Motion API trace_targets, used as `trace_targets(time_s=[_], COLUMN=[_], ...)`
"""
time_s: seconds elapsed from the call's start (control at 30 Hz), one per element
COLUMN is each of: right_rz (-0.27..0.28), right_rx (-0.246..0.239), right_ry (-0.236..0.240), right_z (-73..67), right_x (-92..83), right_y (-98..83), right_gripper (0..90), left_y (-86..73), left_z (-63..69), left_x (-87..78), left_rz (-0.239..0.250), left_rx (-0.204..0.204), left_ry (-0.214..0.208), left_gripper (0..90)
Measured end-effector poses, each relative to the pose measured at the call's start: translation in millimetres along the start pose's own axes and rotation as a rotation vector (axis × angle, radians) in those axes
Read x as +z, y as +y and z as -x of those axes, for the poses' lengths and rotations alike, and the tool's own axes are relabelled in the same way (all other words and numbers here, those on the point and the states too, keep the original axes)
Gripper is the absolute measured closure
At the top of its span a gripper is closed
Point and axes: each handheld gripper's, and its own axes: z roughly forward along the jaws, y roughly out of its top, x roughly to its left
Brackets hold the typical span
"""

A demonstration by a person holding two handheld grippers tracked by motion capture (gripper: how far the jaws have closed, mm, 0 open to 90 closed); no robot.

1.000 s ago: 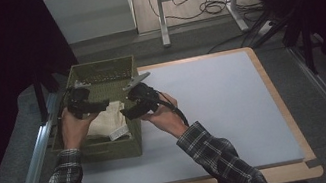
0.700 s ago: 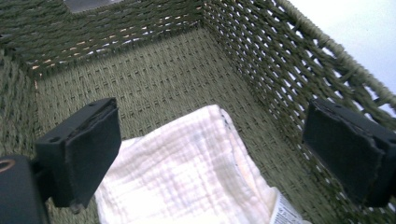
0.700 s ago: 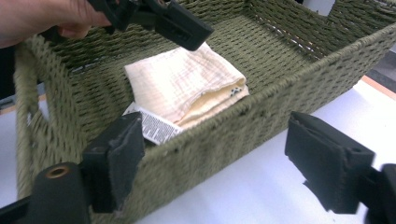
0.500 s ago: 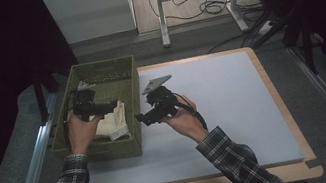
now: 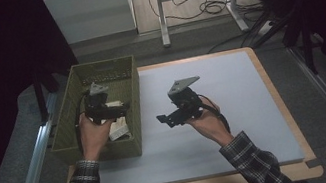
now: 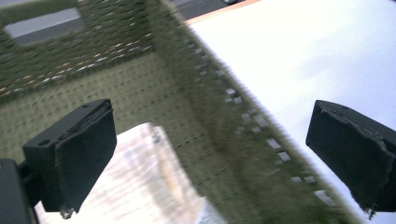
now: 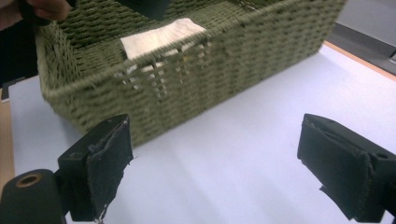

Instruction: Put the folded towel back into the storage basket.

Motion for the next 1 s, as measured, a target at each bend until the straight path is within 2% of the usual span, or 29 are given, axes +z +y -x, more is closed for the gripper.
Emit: trace_targets(time_s=[0.27, 0.57, 0.67, 0.8, 1.0], right_rz=[0.005, 0.001, -0.003, -0.006, -0.008], right_rx=[0.031, 0.043, 0.051, 0.062, 0.079], right_ry=[-0.019, -0.066, -0.076, -0.087, -0.105], right_z=[14.4, 26.4, 30.0, 34.0, 39.3], right_x=[-26.3, -55.9, -64.7, -75.4, -91.4], right_y=[-25.9, -54.0, -63.5, -76.3, -94.4], right_gripper=[9.9, 7.5, 7.3, 7.2, 7.2], left_y=[4.0, -1.7, -2.7, -3.7, -10.5], left_z=[35.8, 75.6, 89.6, 104.1, 125.5], left_x=[1.8, 8.2, 8.6, 7.7, 12.7], left_rz=[0.035, 0.057, 0.064, 0.077, 0.079], left_rx=[0.045, 0.083, 0.121, 0.108, 0.124], left_ry=[-0.013, -0.08, -0.061, -0.125, -0.171], left_gripper=[0.9, 1.0, 1.0, 1.0, 1.0])
